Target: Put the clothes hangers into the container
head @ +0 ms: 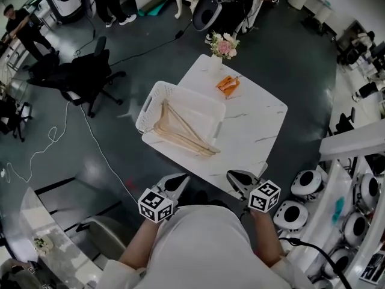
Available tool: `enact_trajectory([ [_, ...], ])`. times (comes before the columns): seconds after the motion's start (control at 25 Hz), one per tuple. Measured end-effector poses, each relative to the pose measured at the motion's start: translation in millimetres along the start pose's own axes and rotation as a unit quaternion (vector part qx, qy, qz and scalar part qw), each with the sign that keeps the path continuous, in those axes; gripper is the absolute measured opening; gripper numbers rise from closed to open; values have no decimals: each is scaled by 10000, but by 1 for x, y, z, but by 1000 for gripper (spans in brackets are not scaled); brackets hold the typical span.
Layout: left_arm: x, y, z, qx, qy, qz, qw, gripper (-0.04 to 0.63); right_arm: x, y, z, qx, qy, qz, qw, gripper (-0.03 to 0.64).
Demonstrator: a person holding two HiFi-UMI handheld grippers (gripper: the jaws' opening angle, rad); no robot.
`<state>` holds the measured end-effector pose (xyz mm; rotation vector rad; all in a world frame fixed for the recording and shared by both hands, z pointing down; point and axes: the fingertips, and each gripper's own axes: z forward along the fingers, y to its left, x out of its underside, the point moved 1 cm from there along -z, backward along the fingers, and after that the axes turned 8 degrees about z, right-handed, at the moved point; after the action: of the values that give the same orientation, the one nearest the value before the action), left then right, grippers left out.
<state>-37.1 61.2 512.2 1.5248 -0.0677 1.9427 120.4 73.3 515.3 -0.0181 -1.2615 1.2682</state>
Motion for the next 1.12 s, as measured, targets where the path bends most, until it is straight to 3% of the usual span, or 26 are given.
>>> enact_trajectory([
  [0.16,26,-27,-1,-209,120,-129,9996,3,24,-2,-21,-65,168,-143,9997,5],
  [0.48,49,-60,-23,-630,167,-284,9975,3,49,-12,-47,-233,218,119,9994,3],
  [0.76,46,-56,-50,-756,95,-209,9969,3,34,-7,-46,1,-100,-43,9999,3],
  [1.12,39,-35,-81,-811,-55,-225,9964,3,17,30,-31,-171,-476,0,9987,2],
])
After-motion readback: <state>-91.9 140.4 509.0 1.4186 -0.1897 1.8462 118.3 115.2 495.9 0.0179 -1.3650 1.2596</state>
